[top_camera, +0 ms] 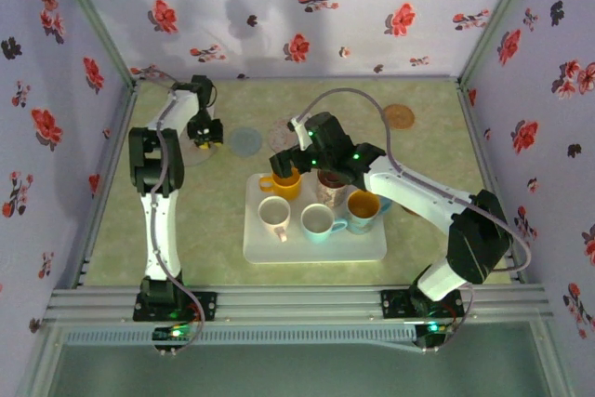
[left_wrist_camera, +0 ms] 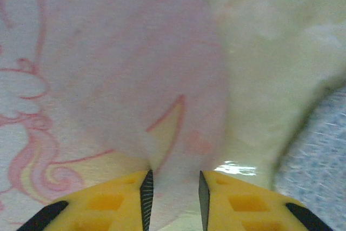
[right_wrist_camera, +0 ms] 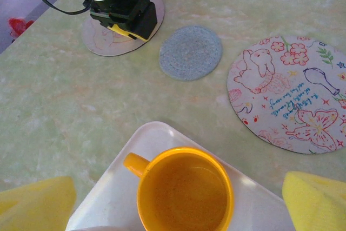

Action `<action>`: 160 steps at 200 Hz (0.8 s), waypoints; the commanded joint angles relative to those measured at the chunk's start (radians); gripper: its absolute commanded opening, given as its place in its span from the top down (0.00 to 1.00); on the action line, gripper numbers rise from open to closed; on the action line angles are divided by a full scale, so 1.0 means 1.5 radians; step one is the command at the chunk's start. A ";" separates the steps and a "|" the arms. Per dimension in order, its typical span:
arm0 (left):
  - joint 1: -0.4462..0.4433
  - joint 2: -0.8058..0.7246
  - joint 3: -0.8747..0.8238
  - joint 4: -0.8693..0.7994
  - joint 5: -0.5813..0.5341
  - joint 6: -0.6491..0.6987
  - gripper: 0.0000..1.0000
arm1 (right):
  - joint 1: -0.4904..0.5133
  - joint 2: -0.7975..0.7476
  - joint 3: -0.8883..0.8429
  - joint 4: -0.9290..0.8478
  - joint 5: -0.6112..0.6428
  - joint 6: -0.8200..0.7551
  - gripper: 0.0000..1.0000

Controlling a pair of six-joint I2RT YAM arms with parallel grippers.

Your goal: Place the cup by the coaster

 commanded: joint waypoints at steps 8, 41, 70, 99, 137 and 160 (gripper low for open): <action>-0.006 0.012 0.030 -0.029 0.019 0.008 0.64 | -0.004 -0.013 -0.004 0.010 0.012 0.007 0.01; -0.006 0.031 0.037 -0.045 -0.001 0.003 0.62 | -0.004 -0.015 -0.005 0.008 0.014 0.006 0.01; -0.006 0.032 0.032 -0.048 -0.019 0.004 0.50 | -0.004 -0.015 -0.007 0.006 0.014 0.006 0.01; -0.007 0.029 0.036 -0.046 -0.037 0.005 0.44 | -0.004 -0.011 -0.003 0.008 0.011 0.005 0.01; -0.006 0.052 0.081 -0.075 -0.071 0.011 0.46 | -0.004 -0.008 0.000 0.006 0.010 0.005 0.01; -0.006 0.053 0.079 -0.074 -0.078 0.010 0.50 | -0.004 -0.008 -0.001 0.005 0.010 0.006 0.01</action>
